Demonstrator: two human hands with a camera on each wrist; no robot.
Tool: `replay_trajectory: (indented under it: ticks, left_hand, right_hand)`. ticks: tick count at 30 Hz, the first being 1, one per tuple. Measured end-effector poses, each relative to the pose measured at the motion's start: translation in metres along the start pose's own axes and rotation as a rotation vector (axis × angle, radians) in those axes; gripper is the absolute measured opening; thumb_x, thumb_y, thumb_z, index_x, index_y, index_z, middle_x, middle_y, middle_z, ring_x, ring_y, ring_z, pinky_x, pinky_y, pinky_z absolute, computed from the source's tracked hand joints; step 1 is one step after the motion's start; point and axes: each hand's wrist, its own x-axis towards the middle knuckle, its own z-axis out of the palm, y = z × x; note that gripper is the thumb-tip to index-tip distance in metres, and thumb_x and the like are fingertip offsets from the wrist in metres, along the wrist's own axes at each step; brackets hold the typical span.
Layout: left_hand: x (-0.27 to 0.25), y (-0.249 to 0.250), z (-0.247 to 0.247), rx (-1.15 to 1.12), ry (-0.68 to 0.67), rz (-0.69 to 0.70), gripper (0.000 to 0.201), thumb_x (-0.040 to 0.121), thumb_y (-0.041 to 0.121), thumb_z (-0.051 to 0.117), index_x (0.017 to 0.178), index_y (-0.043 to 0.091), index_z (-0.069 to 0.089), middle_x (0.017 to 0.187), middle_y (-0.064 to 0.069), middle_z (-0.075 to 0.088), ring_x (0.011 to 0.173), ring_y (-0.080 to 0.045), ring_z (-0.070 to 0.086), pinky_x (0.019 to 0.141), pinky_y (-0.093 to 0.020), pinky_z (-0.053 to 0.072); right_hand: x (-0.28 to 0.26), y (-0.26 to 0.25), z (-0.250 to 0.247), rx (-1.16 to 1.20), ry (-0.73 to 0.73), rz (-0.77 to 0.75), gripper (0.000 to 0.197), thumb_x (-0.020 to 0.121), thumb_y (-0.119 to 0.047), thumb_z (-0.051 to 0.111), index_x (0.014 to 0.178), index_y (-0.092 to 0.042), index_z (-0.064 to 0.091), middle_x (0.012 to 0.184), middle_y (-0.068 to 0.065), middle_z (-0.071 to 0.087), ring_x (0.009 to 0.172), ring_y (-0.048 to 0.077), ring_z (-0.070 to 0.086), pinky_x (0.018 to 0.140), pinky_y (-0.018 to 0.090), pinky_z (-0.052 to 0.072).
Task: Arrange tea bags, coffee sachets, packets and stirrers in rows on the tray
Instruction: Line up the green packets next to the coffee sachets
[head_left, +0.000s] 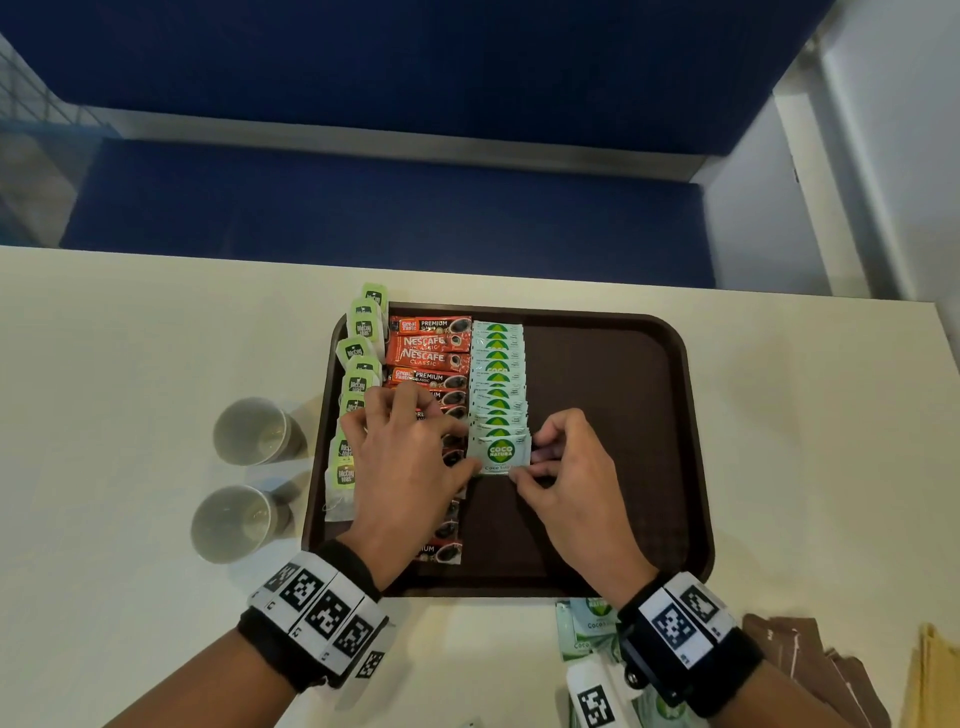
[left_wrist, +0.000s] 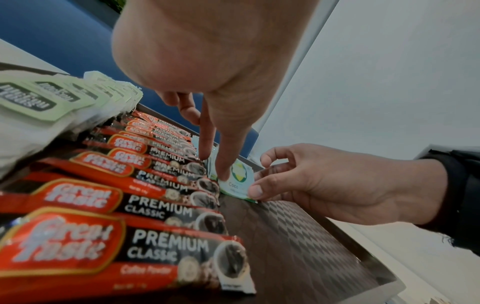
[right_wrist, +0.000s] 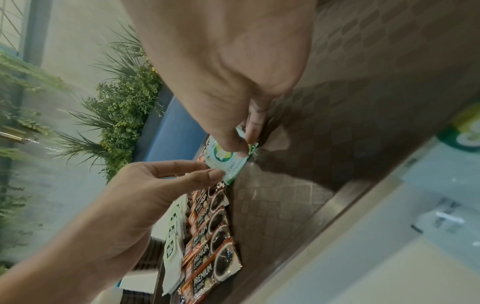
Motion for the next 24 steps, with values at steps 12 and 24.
replay_trajectory:
  ticks: [12, 24]
  left_hand:
    - [-0.005, 0.001, -0.003, 0.020, -0.016, 0.017, 0.059, 0.058, 0.062, 0.098, 0.105, 0.030, 0.084, 0.115, 0.000, 0.056, 0.115, -0.030, 0.044, 0.093, -0.045, 0.028]
    - [-0.010, 0.007, -0.008, 0.000, 0.025, 0.056, 0.081, 0.050, 0.061, 0.101, 0.117, 0.021, 0.077, 0.117, -0.008, 0.054, 0.114, -0.031, 0.044, 0.092, -0.049, 0.036]
  right_hand:
    - [-0.004, -0.002, -0.004, -0.042, -0.014, 0.029, 0.047, 0.084, -0.005, 0.088, 0.102, -0.026, 0.050, 0.104, -0.004, 0.057, 0.088, 0.007, 0.062, 0.072, 0.016, 0.054]
    - [-0.007, -0.002, -0.007, -0.049, -0.012, 0.025, 0.048, 0.083, -0.013, 0.091, 0.104, -0.025, 0.050, 0.106, -0.008, 0.057, 0.092, 0.005, 0.061, 0.073, 0.016, 0.054]
